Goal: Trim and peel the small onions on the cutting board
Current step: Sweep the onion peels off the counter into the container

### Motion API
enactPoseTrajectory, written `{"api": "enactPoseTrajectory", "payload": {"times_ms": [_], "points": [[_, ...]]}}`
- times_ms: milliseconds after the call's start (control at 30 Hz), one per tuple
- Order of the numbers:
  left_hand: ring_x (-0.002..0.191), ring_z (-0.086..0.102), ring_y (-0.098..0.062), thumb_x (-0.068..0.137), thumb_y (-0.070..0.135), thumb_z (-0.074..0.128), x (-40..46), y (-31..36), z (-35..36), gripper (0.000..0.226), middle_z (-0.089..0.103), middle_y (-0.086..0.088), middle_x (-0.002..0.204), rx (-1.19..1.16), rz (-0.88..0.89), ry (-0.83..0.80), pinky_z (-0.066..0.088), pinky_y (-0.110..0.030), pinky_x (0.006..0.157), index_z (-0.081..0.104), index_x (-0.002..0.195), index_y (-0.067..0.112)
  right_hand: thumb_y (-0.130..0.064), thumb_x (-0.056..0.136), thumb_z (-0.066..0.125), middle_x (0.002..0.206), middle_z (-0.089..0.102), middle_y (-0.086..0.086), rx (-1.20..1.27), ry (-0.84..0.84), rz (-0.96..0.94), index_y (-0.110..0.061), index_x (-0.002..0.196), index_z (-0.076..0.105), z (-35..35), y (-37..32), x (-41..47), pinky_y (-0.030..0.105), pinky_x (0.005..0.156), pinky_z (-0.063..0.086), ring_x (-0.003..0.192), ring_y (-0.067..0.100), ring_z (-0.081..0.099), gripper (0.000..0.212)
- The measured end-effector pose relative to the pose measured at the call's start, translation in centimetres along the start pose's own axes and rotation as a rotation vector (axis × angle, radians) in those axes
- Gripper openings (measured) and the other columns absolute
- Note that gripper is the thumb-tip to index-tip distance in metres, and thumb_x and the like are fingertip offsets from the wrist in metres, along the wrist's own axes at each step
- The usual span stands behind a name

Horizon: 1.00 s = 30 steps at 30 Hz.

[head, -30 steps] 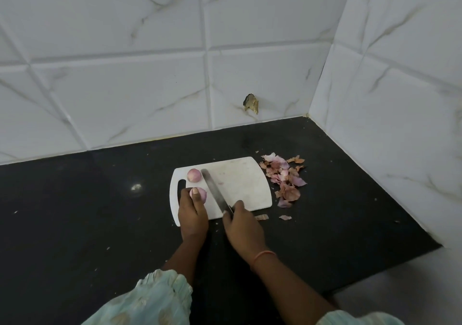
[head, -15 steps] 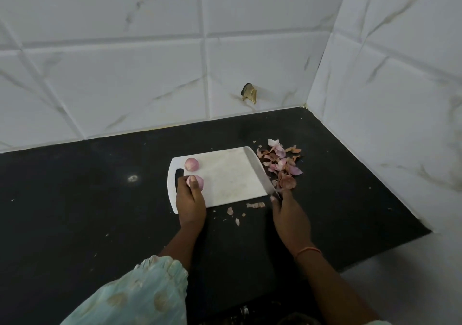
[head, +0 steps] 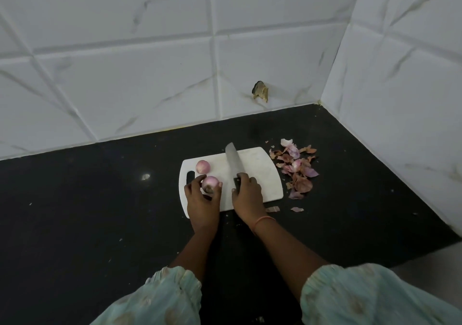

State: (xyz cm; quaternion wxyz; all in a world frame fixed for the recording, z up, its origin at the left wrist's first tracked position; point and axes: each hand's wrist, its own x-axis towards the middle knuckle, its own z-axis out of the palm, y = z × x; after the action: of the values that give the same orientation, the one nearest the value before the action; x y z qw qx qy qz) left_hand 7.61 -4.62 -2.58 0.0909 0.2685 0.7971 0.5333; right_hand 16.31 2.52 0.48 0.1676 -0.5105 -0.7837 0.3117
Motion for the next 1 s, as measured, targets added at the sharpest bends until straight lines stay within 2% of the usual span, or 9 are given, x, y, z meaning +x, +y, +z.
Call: {"api": "enactPoseTrajectory", "payload": {"times_ms": [100,200,300,400,567,733,833,933,1000], "points": [[0.093,0.062,-0.009,0.091,0.041,0.069,0.2,-0.3,0.2,0.048,0.044,0.010,0.137,0.043,-0.006,-0.031,0.050,-0.029,0.079,0.051,0.134,0.033,-0.026,0.095,0.054,0.122,0.051,0.008,-0.083,0.035,-0.059,-0.017,0.133,0.045,0.0,0.1,-0.2,0.038,0.093,0.045,0.113,0.026,0.049,0.040],[0.097,0.057,-0.006,0.094,0.037,0.065,0.4,-0.1,0.3,0.052,0.042,0.009,0.144,0.059,-0.023,-0.041,0.045,-0.025,0.084,0.047,0.143,0.031,-0.025,0.094,0.049,0.117,0.055,0.001,-0.206,0.164,-0.388,-0.020,0.123,0.054,-0.5,1.2,-2.5,0.036,0.091,0.044,0.107,0.019,0.049,0.029],[0.109,0.061,-0.016,0.095,0.039,0.062,0.5,-0.1,0.4,0.053,0.041,0.010,0.148,0.072,-0.034,-0.046,0.047,-0.029,0.087,0.044,0.144,0.033,-0.026,0.094,0.049,0.115,0.063,-0.005,-0.312,0.038,-0.770,-0.021,0.118,0.060,-0.3,3.8,-5.1,0.036,0.095,0.037,0.107,0.015,0.051,0.028],[0.112,0.060,-0.016,0.094,0.038,0.064,0.4,-0.1,0.4,0.051,0.042,0.009,0.147,0.066,-0.035,-0.034,0.045,-0.028,0.087,0.047,0.142,0.029,-0.029,0.091,0.055,0.121,0.065,-0.010,-0.488,-0.001,-0.906,-0.027,0.123,0.061,-0.8,6.8,-5.1,0.036,0.094,0.032,0.113,0.016,0.048,0.033],[0.097,0.064,-0.014,0.093,0.038,0.066,0.3,-0.2,0.4,0.051,0.041,0.012,0.144,0.077,-0.032,-0.042,0.049,-0.030,0.085,0.047,0.139,0.030,-0.032,0.090,0.046,0.125,0.065,-0.011,-0.598,-0.005,-0.789,-0.030,0.116,0.067,-3.0,9.6,-5.1,0.043,0.097,0.029,0.121,0.020,0.048,0.033],[0.088,0.058,-0.006,0.093,0.035,0.066,0.2,0.0,0.3,0.051,0.043,0.009,0.141,0.088,-0.024,-0.055,0.050,-0.030,0.084,0.047,0.140,0.027,-0.033,0.088,0.057,0.122,0.067,-0.011,-0.591,0.176,-0.403,-0.030,0.113,0.070,-6.2,12.6,-5.5,0.043,0.100,0.023,0.123,0.020,0.046,0.028],[0.089,0.057,-0.006,0.093,0.034,0.067,0.2,0.0,0.3,0.051,0.043,0.008,0.141,0.101,-0.023,-0.062,0.048,-0.029,0.082,0.047,0.140,0.027,-0.027,0.089,0.056,0.121,0.066,-0.006,-0.492,0.293,-0.210,-0.026,0.109,0.071,-7.9,14.4,-5.3,0.042,0.102,0.022,0.122,0.020,0.044,0.024],[0.080,0.061,-0.005,0.092,0.036,0.068,0.1,0.1,0.2,0.050,0.043,0.009,0.139,0.103,-0.009,-0.065,0.052,-0.032,0.079,0.047,0.137,0.029,-0.020,0.090,0.062,0.114,0.065,0.000,-0.359,0.341,-0.185,-0.021,0.103,0.068,-8.1,13.7,-5.7,0.041,0.103,0.027,0.116,0.019,0.049,0.014],[0.079,0.062,-0.007,0.092,0.037,0.067,0.1,0.0,0.2,0.047,0.043,0.010,0.137,0.100,-0.009,-0.064,0.053,-0.034,0.078,0.048,0.135,0.029,-0.018,0.089,0.058,0.109,0.067,0.002,-0.310,0.283,-0.321,-0.019,0.105,0.067,-6.9,11.7,-6.5,0.047,0.102,0.042,0.108,0.020,0.060,0.018]]}}
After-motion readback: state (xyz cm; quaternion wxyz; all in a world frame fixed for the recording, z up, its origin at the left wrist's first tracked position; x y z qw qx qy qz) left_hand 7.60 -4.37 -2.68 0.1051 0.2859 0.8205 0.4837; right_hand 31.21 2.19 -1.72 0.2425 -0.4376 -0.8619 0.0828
